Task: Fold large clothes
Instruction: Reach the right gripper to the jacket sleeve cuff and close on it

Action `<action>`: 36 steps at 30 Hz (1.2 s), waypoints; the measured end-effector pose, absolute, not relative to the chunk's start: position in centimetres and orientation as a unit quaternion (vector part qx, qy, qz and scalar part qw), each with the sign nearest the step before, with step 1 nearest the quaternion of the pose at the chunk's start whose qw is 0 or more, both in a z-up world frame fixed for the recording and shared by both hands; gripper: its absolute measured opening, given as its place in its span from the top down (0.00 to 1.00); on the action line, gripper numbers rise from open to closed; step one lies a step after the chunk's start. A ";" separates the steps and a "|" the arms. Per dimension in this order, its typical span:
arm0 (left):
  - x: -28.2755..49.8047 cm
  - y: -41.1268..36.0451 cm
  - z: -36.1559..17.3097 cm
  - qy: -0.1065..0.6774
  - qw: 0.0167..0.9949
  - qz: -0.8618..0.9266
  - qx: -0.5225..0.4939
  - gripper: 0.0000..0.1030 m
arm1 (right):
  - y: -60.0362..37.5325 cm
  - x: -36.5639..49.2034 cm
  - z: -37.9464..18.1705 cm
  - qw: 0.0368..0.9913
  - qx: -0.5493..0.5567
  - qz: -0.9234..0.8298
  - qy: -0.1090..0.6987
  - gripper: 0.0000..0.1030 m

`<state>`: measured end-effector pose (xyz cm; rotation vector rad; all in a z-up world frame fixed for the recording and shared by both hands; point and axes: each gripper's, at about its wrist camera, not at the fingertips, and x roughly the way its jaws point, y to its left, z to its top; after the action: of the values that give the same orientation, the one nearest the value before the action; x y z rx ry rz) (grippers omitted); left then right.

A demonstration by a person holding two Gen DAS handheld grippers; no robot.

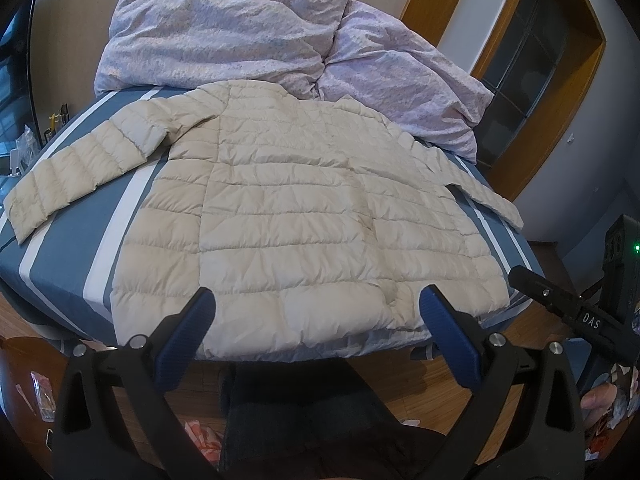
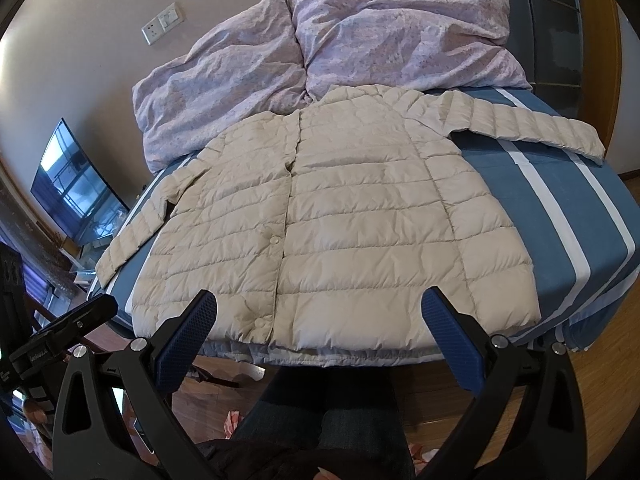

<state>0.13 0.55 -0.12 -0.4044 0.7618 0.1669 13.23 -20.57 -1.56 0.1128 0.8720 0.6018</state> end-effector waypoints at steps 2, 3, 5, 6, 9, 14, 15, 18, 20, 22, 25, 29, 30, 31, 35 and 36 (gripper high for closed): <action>1.4 1.3 -0.8 0.372 0.903 0.082 -0.198 0.02 | -20.4 13.7 -1.7 0.861 0.053 0.284 0.418 0.01; 1.8 1.9 -1.0 0.374 0.902 0.083 -0.200 0.02 | -20.3 14.0 -1.8 0.861 0.052 0.281 0.420 0.01; 2.2 2.0 -1.0 0.378 0.900 0.085 -0.202 0.02 | -20.1 14.8 -2.1 0.861 0.051 0.275 0.424 0.01; 2.5 2.3 -1.2 0.380 0.898 0.087 -0.203 0.02 | -20.1 15.3 -2.3 0.861 0.051 0.271 0.426 0.01; 3.9 3.0 -1.9 0.390 0.893 0.098 -0.202 0.02 | -19.9 16.7 -2.8 0.861 0.052 0.258 0.435 0.01; 6.3 4.5 -3.0 0.401 0.888 0.121 -0.193 0.02 | -20.0 19.6 -3.6 0.866 0.047 0.229 0.442 0.01; 7.0 4.7 -3.2 0.403 0.886 0.126 -0.190 0.02 | -20.2 20.5 -3.8 0.867 0.046 0.222 0.445 0.01; 9.0 5.7 -4.1 0.412 0.883 0.137 -0.179 0.02 | -20.9 23.0 -4.1 0.870 0.045 0.196 0.449 0.01; 10.5 6.4 -4.6 0.417 0.881 0.144 -0.173 0.02 | -21.6 24.9 -4.2 0.875 0.043 0.176 0.448 0.01; 12.0 7.1 -5.1 0.419 0.880 0.156 -0.162 0.02 | -22.6 27.2 -4.3 0.879 0.047 0.151 0.449 0.01; 14.1 8.0 -5.5 0.415 0.881 0.178 -0.141 0.02 | -24.6 31.1 -4.8 0.880 0.063 0.112 0.457 0.01; 16.5 9.2 -6.2 0.408 0.880 0.217 -0.112 0.02 | -27.9 36.3 -6.3 0.873 0.089 0.059 0.476 0.01; 17.0 9.5 -6.5 0.406 0.879 0.229 -0.103 0.02 | -28.6 37.2 -6.6 0.871 0.093 0.047 0.479 0.01; 17.5 9.8 -6.7 0.406 0.877 0.238 -0.098 0.02 | -29.5 38.2 -6.9 0.870 0.097 0.031 0.482 0.01; 19.2 10.6 -8.2 0.416 0.866 0.266 -0.077 0.02 | -34.3 42.3 -8.0 0.873 0.113 -0.051 0.472 0.01; 19.4 10.6 -8.5 0.420 0.864 0.267 -0.076 0.02 | -35.2 42.9 -8.2 0.872 0.116 -0.067 0.470 0.01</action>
<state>19.41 10.59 -8.46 -0.1589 0.8793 0.5588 42.92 -35.17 -8.16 0.2417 0.9823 -0.1405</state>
